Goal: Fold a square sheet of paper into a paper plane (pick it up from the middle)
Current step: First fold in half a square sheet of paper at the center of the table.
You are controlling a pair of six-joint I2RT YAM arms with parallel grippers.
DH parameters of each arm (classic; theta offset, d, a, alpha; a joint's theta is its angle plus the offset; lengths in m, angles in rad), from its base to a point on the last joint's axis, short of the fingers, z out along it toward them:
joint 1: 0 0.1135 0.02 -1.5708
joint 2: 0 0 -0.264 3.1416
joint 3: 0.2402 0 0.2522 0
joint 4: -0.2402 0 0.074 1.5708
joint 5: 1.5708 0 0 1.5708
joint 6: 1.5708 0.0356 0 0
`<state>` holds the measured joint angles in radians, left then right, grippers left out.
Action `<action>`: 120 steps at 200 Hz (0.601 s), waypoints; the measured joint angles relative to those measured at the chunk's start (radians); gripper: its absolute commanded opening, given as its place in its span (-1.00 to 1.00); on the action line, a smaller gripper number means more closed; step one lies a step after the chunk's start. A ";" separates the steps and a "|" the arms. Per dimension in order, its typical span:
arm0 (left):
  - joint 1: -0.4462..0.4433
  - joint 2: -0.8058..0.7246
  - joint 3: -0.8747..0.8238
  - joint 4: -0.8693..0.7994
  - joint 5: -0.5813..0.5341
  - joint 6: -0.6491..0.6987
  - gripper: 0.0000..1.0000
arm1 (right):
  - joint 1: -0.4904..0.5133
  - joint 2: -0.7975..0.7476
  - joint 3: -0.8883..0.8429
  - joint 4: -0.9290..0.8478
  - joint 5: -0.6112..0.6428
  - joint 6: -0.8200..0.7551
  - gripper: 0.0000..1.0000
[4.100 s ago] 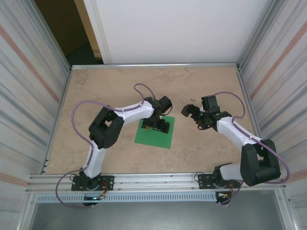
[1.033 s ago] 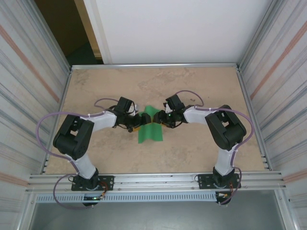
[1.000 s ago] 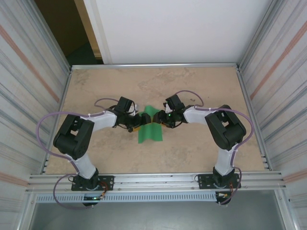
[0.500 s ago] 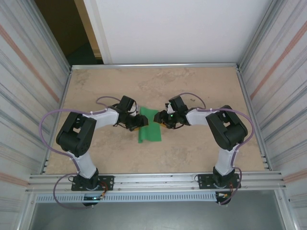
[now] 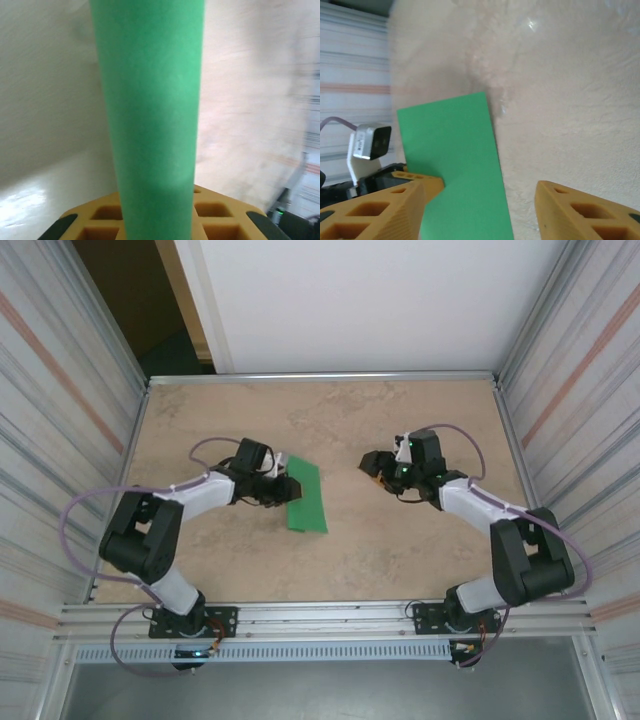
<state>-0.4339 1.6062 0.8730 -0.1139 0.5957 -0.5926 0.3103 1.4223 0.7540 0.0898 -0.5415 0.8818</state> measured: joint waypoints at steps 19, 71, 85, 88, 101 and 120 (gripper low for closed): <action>0.000 -0.063 0.008 0.053 0.066 -0.028 -0.55 | -0.015 -0.040 0.002 -0.010 -0.045 -0.002 0.49; 0.000 -0.106 0.074 0.187 0.216 -0.170 -0.53 | -0.016 -0.065 0.046 0.017 -0.171 0.037 0.84; 0.000 -0.106 0.093 0.212 0.249 -0.215 -0.53 | -0.013 -0.056 0.063 0.053 -0.206 0.069 0.90; 0.000 -0.106 0.096 0.218 0.254 -0.223 -0.53 | -0.012 -0.051 0.070 0.060 -0.216 0.079 0.92; -0.003 -0.106 0.109 0.249 0.280 -0.268 -0.53 | -0.003 -0.027 0.099 0.085 -0.238 0.100 0.98; -0.005 -0.103 0.125 0.291 0.312 -0.326 -0.53 | 0.021 0.002 0.134 0.113 -0.251 0.109 0.98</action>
<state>-0.4389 1.5028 0.9977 0.1776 0.9077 -0.9184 0.3317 1.4246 0.8879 0.2028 -0.7921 0.9913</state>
